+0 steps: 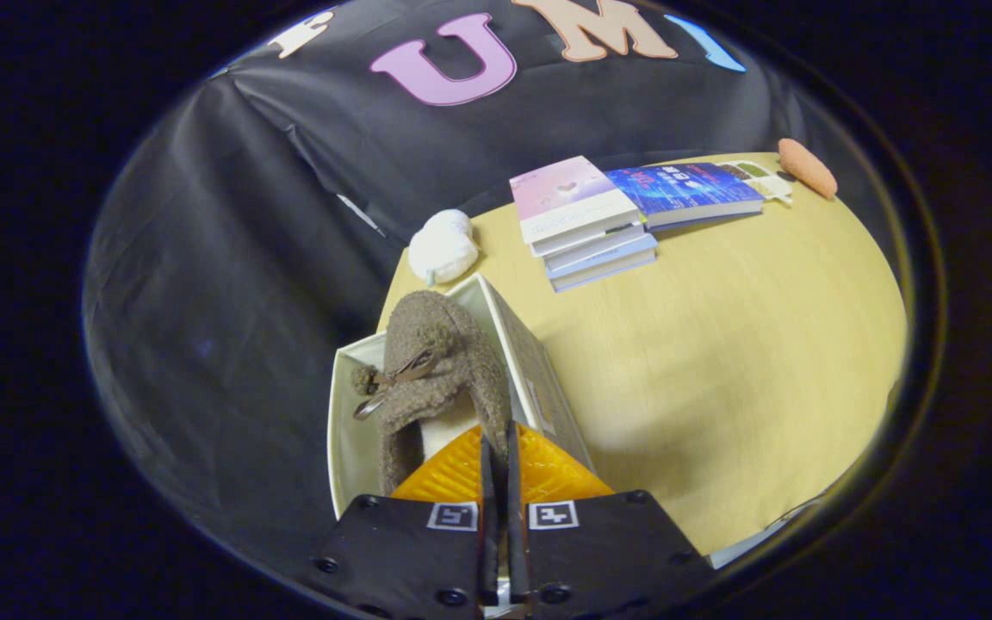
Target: Open the storage box then place both shoes into the box .Put the left shoe in first, then the right shoe, with the right side of both shoes facing outward in a uniform manner.
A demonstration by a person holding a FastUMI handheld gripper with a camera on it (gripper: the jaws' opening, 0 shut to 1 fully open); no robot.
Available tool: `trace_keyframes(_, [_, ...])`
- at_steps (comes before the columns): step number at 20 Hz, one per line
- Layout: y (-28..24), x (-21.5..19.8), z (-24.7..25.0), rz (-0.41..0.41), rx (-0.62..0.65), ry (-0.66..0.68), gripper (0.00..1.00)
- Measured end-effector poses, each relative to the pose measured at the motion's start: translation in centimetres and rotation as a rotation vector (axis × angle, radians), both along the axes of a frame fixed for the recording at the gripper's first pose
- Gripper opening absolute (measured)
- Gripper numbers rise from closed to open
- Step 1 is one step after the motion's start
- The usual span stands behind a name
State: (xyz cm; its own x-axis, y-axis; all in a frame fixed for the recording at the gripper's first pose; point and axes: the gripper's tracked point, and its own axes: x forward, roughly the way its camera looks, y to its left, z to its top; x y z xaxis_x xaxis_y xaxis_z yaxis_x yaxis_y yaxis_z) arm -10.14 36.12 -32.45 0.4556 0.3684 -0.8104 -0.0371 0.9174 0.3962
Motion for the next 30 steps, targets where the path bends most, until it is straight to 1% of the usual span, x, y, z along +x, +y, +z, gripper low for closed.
trace_keyframes(3, [-0.1, 0.0, 0.0, 0.001, -0.003, -0.002, 0.15])
trace_keyframes(7, [0.2, 0.0, 0.3, 0.001, 0.015, 0.005, 0.19])
trace_keyframes(9, [-0.2, 0.2, 0.7, -0.011, 0.019, -0.005, 0.16])
trace_keyframes(15, [-0.6, 0.6, 0.8, -0.007, 0.028, -0.017, 0.15])
trace_keyframes(18, [-1.1, 1.6, 1.8, -0.018, 0.041, -0.059, 0.16])
trace_keyframes(22, [-3.4, 4.1, 3.8, -0.048, 0.024, -0.171, 0.16])
trace_keyframes(25, [-5.0, 6.2, 6.5, -0.063, -0.005, -0.290, 0.16])
trace_keyframes(30, [-8.5, 10.3, 13.6, -0.088, -0.088, -0.565, 0.16])
